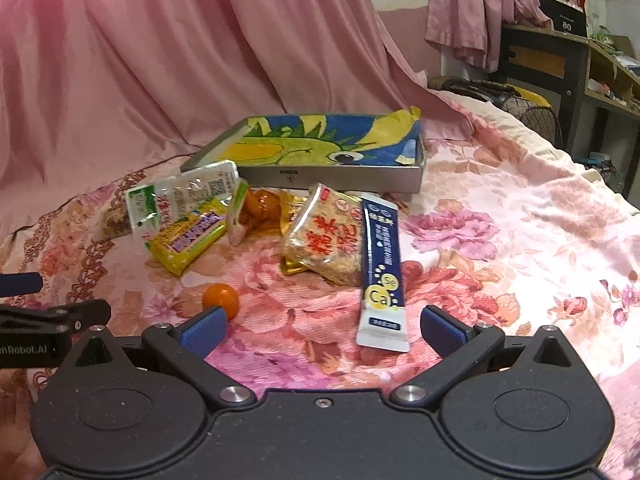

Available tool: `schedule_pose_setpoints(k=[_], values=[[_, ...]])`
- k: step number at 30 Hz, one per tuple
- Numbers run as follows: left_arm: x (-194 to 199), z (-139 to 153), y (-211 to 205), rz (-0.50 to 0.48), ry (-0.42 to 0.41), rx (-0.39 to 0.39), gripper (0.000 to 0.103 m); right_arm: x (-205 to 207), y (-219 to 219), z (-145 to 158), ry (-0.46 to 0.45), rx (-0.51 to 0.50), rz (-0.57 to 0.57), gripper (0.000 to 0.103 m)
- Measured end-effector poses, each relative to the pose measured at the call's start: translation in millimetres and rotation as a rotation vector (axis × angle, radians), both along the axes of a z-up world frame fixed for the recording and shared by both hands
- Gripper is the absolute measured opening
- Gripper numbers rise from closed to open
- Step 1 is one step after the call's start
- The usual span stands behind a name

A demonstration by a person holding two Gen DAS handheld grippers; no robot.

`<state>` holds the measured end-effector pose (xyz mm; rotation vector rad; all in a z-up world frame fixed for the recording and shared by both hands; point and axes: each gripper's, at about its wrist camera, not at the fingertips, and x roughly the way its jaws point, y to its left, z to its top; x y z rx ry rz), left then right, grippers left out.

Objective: Organize snacks
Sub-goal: 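Grasp the orange mandarin with the left tool while the right tool grasps the blue milk-powder stick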

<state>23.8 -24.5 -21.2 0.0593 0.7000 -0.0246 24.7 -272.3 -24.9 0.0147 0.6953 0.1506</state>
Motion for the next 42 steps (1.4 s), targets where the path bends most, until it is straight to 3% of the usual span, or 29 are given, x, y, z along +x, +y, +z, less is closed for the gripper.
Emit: schedule_pose_setpoints(k=[8, 13, 27, 32, 35, 42], values=[[17.1, -9.7, -18.5, -0.084, 0.039, 0.017, 0.103, 28.1, -17.1, 1.6, 0.045, 0.009, -0.01, 0.102], [27.6, -15.6, -29.7, -0.124, 0.064, 0.01, 0.103, 49.4, -32.5, -2.5, 0.097, 0.086, 0.004, 0.102], [49.0, -24.1, -41.4, -0.148, 0.078, -0.025, 0.103, 92.9, -56.6, -21.6, 0.214, 0.173, -0.002, 0.102], [49.6, -27.6, -50.7, -0.175, 0.076, -0.027, 0.102, 108.0, -69.0, -41.5, 0.253, 0.329, -0.015, 0.102], [47.6, -29.7, -54.7, -0.195, 0.069, -0.033, 0.102, 112.6, -70.9, -43.6, 0.269, 0.36, -0.009, 0.102], [57.1, -37.9, -57.0, -0.2, 0.093, -0.069, 0.088, 126.2, -71.3, -54.4, 0.322, 0.371, 0.018, 0.099]])
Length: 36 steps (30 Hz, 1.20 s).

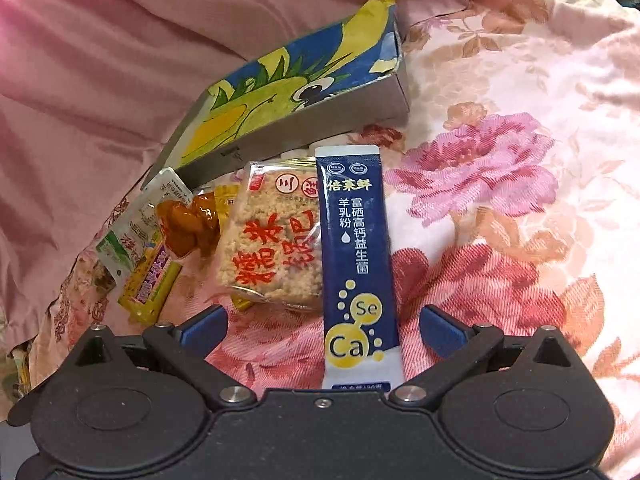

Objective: Organize snacks
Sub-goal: 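Grasp the orange mandarin with the left tool while the right tool grasps the blue milk-powder stick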

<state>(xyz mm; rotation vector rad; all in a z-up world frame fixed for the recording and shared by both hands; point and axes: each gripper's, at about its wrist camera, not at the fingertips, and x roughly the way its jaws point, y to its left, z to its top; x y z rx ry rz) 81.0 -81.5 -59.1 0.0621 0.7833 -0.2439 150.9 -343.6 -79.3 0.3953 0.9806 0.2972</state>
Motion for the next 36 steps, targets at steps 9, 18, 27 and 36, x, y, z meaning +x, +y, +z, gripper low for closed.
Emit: schedule_pose_setpoints(k=[9, 18, 27, 36], values=[[15.8, -11.4, -3.4, 0.014, 0.032, -0.062, 0.059, -0.8, 4.4, -1.3, -0.027, -0.083, 0.012, 0.076], [16.1, -15.0, -9.6, 0.016, 0.012, -0.038, 0.039, -3.0, 9.8, -2.7, -0.041, -0.16, 0.002, 0.052], [15.0, -13.2, -12.0, 0.016, 0.011, -0.048, 0.036, -10.5, 14.2, -0.9, -0.057, -0.203, 0.014, 0.039], [12.5, -13.5, -13.2, 0.013, 0.008, -0.043, 0.036, -10.1, 16.3, -4.2, -0.028, -0.185, 0.032, 0.04]])
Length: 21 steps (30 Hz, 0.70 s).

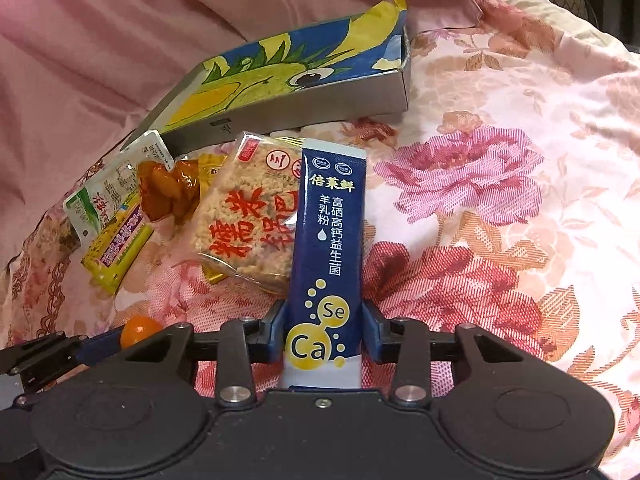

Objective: Organize snacks
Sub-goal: 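Grasp the orange mandarin with the left tool while the right tool grasps the blue milk-powder stick, then carry the mandarin and the blue stick over the dinosaur tray with both tools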

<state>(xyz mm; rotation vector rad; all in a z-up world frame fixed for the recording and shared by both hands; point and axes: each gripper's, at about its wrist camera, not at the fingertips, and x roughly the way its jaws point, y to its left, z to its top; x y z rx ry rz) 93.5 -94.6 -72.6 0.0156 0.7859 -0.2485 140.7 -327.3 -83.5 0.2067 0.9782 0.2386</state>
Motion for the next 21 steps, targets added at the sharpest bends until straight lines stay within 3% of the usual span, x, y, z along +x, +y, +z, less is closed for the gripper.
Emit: schedule_pose_setpoints(k=[9, 21], values=[[-4.7, 4.6, 2.7, 0.008, -0.014, -0.004, 0.036, -10.7, 2.5, 9.6, -0.036, -0.025, 0.005, 0.034], [-11.0, 19.6, 13.9, 0.039, -0.075, -0.044, 0.036, -40.3, 9.8, 39.6, -0.234, -0.086, -0.011, 0.033]])
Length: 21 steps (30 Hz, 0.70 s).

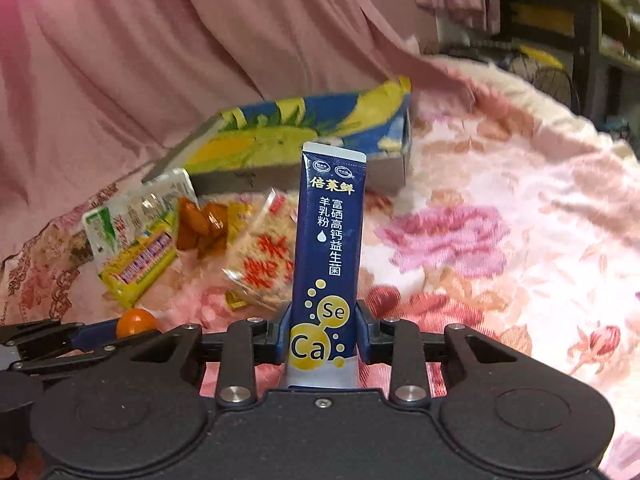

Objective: Organize snacks
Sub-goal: 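Carry the mandarin and the blue stick over the dinosaur tray with both tools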

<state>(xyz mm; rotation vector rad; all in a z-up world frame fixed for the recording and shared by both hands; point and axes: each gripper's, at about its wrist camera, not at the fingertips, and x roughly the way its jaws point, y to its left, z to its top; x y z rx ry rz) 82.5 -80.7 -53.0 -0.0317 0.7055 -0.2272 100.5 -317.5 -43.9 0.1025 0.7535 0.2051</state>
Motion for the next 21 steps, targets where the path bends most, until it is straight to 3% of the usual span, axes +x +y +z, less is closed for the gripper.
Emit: schedule_pose_setpoints(k=[7, 21], values=[[-0.9, 9.9, 5.5, 0.026, -0.038, -0.023, 0.036, -7.7, 2.4, 9.7, -0.076, -0.002, 0.01, 0.033], [33.0, 36.7, 28.0, 0.148, -0.049, -0.085, 0.036, -4.3, 2.6, 12.9, -0.133, 0.025, 0.026, 0.033]])
